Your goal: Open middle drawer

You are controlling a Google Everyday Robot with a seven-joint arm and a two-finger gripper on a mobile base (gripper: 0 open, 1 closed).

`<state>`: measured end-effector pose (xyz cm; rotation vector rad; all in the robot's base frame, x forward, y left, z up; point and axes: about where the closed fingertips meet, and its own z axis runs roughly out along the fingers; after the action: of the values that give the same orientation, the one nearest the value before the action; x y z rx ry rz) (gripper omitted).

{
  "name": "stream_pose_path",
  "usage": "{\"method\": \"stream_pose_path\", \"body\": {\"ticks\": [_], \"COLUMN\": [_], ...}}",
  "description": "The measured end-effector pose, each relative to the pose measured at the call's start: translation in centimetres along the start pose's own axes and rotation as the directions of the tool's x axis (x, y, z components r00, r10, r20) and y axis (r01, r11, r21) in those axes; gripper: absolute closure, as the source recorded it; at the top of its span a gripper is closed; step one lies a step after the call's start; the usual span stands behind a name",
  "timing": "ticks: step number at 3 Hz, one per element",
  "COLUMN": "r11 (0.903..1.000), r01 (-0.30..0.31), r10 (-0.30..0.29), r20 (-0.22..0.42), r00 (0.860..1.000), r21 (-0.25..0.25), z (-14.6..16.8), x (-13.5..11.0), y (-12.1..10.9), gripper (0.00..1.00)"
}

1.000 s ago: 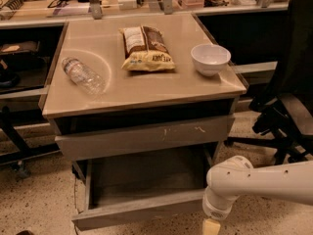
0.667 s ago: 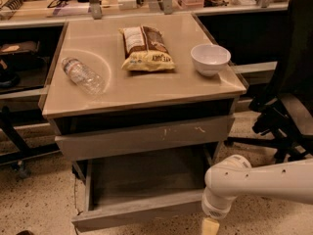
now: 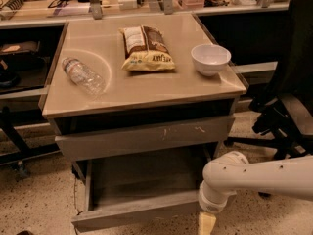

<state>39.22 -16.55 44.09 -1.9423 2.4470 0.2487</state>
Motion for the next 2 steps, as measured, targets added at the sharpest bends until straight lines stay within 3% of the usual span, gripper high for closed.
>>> {"method": "stream_pose_path", "body": {"ticks": [2], "r11": [0.9962], "r01": [0.055], "r10": [-0.056], "r20": [-0.013], "r00": [0.998], "r21": [-0.068], "z": [3.9], "x": [-0.8], "y": [-0.4], "gripper": [0.0]}}
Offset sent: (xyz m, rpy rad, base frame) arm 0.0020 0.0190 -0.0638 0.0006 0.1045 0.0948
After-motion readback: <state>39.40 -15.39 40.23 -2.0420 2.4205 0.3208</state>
